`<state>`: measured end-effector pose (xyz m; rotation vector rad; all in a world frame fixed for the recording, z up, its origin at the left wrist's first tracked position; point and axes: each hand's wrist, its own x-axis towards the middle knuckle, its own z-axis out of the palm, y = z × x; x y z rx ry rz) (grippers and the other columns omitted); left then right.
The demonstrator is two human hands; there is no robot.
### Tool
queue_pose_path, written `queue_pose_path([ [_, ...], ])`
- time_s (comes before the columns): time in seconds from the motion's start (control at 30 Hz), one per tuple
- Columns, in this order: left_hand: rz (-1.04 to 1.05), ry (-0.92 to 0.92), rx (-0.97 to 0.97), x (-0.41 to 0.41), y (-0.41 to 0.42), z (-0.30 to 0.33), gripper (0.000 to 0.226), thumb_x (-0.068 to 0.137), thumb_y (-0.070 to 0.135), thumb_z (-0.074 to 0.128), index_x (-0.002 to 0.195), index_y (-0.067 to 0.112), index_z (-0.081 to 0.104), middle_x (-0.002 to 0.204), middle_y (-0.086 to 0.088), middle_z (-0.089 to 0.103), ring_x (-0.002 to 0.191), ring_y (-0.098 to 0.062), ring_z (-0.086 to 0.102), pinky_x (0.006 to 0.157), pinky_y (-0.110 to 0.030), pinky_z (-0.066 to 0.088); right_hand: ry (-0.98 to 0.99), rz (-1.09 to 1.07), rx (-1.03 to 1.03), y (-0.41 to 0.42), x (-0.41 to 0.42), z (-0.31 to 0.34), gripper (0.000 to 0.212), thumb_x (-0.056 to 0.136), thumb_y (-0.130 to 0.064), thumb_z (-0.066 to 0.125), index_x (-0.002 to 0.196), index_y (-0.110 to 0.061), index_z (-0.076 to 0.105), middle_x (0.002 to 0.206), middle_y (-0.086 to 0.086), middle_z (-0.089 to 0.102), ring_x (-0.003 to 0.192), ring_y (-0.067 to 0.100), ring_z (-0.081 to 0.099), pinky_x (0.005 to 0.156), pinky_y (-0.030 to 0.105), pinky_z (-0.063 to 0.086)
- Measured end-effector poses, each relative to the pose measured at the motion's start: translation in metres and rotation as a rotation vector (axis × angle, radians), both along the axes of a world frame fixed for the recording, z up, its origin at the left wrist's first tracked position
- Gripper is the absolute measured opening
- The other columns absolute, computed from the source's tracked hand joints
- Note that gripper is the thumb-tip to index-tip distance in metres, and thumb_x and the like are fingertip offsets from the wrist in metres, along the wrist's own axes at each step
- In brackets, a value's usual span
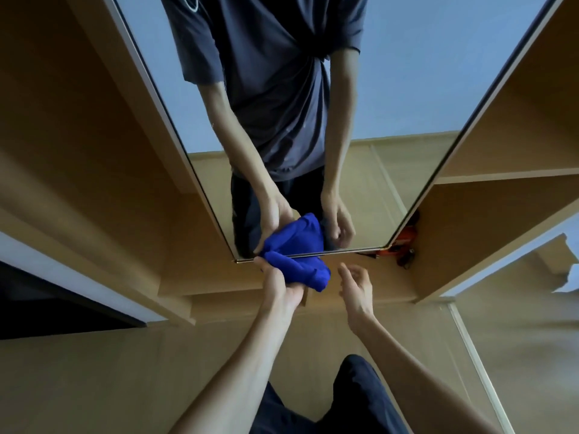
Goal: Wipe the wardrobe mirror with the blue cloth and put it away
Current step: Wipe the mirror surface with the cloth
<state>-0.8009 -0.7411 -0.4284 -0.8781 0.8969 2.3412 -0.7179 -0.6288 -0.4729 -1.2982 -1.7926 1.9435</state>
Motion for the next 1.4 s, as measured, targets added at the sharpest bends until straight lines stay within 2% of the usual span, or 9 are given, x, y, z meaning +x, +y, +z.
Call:
queue_pose_path([
  [0.13,-0.059,-0.036,-0.037,0.008,0.005,0.004,0.071,0.094,0.069,0.034,0.135,0.014,0.052,0.138,-0.005,0.058,0.128,-0.025,0.053,0.107,-0.044,0.042,0.199,0.066,-0.800,-0.014,-0.007,-0.002,0.082,0.092,-0.079,0.037,0.136,-0.014,0.060,0.132,0.011,0.068,0.124,0.029,0.064,0.111,0.048,0.046],
  [0.3,-0.323,0.011,-0.211,0.013,-0.001,0.005,0.057,0.095,0.057,0.044,0.120,0.010,0.064,0.112,-0.018,0.072,0.102,-0.034,0.069,0.082,-0.050,0.058,0.293,0.032,-1.070,-0.036,-0.005,0.018,0.089,0.092,-0.079,0.038,0.128,-0.005,0.069,0.137,0.020,0.063,0.122,0.034,0.065,0.104,0.045,0.053],
  [0.43,-0.567,0.206,-0.754,0.009,-0.033,0.004,0.037,0.100,0.039,0.048,0.107,0.007,0.065,0.099,-0.005,0.070,0.085,-0.018,0.065,0.061,-0.025,0.049,0.229,0.032,-1.019,-0.046,-0.012,0.024,0.048,0.104,-0.042,0.051,0.135,-0.007,0.062,0.132,0.018,0.068,0.116,0.032,0.069,0.102,0.047,0.054],
  [0.57,-0.553,0.329,-0.976,-0.007,-0.062,0.004,0.035,0.103,0.035,0.043,0.085,0.013,0.063,0.082,-0.002,0.062,0.077,-0.022,0.059,0.062,-0.030,0.042,0.172,-0.079,-0.994,-0.056,-0.028,0.028,0.034,0.103,-0.019,0.049,0.133,-0.007,0.059,0.123,0.021,0.071,0.112,0.040,0.068,0.106,0.058,0.047],
  [0.67,-0.521,0.248,-0.951,-0.021,-0.073,0.001,0.032,0.102,0.031,0.040,0.106,0.010,0.065,0.100,-0.010,0.066,0.094,-0.033,0.066,0.084,-0.045,0.053,0.164,-0.155,-1.005,-0.060,-0.040,0.033,0.037,0.098,-0.015,0.050,0.134,-0.007,0.057,0.125,0.022,0.070,0.115,0.043,0.066,0.091,0.055,0.055],
  [0.83,-0.487,0.174,-0.828,-0.021,-0.078,0.015,0.016,0.100,0.022,0.050,0.093,0.013,0.060,0.093,-0.008,0.063,0.071,-0.021,0.060,0.063,-0.035,0.049,0.141,-0.302,-0.961,-0.036,-0.035,0.051,0.033,0.097,-0.011,0.054,0.130,-0.009,0.057,0.128,0.021,0.066,0.113,0.045,0.065,0.085,0.058,0.056],
  [0.97,-0.523,0.173,-0.733,-0.015,-0.083,0.049,0.017,0.097,0.020,0.057,0.106,0.009,0.067,0.095,-0.006,0.067,0.073,-0.021,0.062,0.065,-0.032,0.049,0.166,-0.415,-0.904,-0.002,-0.017,0.079,0.025,0.100,-0.008,0.052,0.124,-0.010,0.055,0.125,0.019,0.062,0.101,0.043,0.065,0.073,0.055,0.055],
  [1.17,-0.630,0.404,-0.680,-0.007,-0.063,0.127,0.022,0.101,0.020,0.053,0.109,0.007,0.068,0.098,-0.011,0.068,0.073,-0.020,0.064,0.065,-0.031,0.049,0.138,-0.469,-0.776,0.023,0.013,0.146,0.003,0.101,-0.013,0.055,0.103,-0.015,0.056,0.123,0.016,0.061,0.093,0.034,0.063,0.098,0.054,0.050],
  [1.4,-0.743,0.862,-0.586,-0.004,-0.025,0.254,0.024,0.102,0.025,0.051,0.109,0.012,0.069,0.092,-0.008,0.070,0.080,-0.019,0.066,0.071,-0.028,0.051,0.232,-0.507,-0.559,0.057,0.017,0.245,0.043,0.106,-0.019,0.051,0.146,-0.005,0.045,0.141,0.020,0.056,0.111,0.034,0.057,0.106,0.050,0.044],
])
